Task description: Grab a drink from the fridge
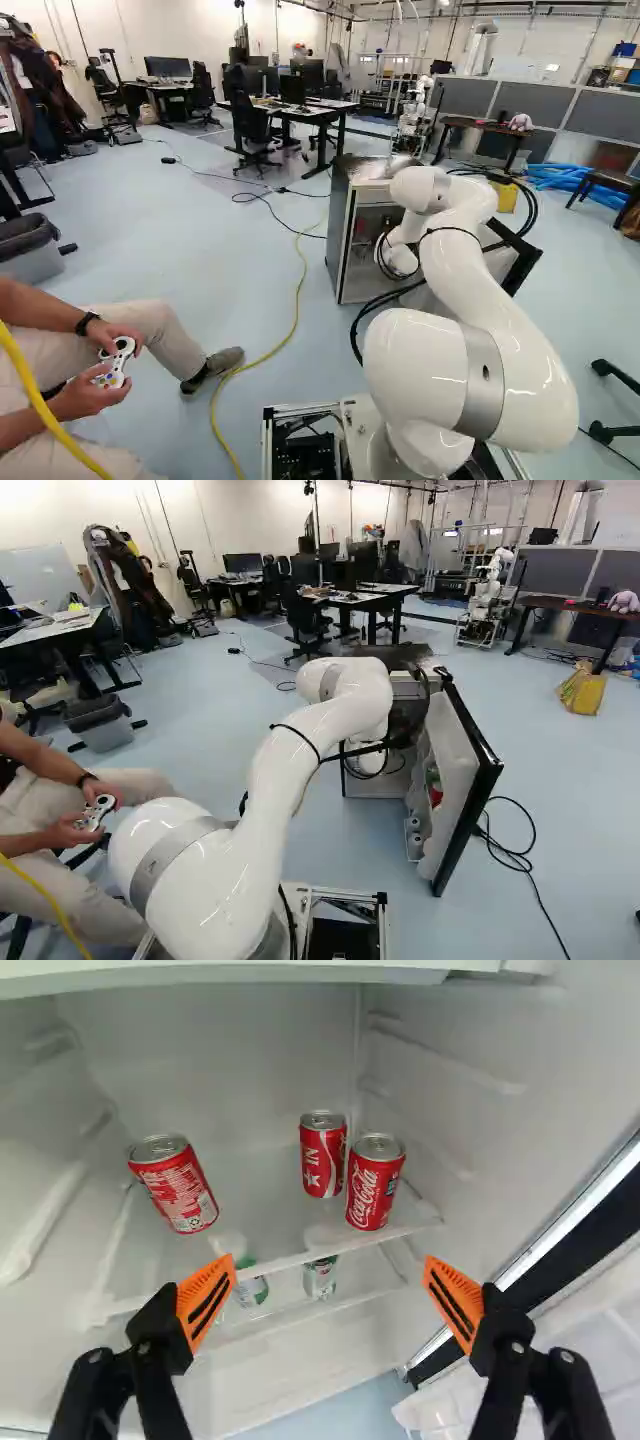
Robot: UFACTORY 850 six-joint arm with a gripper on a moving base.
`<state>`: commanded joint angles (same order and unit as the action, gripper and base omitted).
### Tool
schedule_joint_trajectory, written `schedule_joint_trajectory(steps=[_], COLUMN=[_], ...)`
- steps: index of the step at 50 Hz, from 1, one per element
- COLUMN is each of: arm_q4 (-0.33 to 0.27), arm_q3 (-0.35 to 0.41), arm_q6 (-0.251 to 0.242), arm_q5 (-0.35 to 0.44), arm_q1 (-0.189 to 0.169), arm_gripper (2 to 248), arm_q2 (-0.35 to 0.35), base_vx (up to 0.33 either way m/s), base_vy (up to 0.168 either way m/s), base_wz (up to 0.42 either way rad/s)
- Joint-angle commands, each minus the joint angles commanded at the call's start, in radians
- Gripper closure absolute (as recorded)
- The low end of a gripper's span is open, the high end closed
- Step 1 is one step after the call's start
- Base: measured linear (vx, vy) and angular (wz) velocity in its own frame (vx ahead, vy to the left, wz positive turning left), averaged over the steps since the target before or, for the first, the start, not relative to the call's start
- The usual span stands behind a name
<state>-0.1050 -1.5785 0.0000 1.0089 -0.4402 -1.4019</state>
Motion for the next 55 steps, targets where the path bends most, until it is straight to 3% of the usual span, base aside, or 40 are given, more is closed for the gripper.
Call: schedule_joint_trajectory(steps=[16, 55], arm_q4=[0.057, 0.060], arm_q3=[-0.041, -0.113], arm_q6=[0.000, 0.000], arm_q5=[0.000, 0.000], arm_q1=[0.006, 0.015], arm_gripper=[3, 3], arm_q2=[-0.023, -0.065], base_vx=[0.000, 0.000], base_vy=[0.000, 0.000], base_wz=[0.000, 0.000])
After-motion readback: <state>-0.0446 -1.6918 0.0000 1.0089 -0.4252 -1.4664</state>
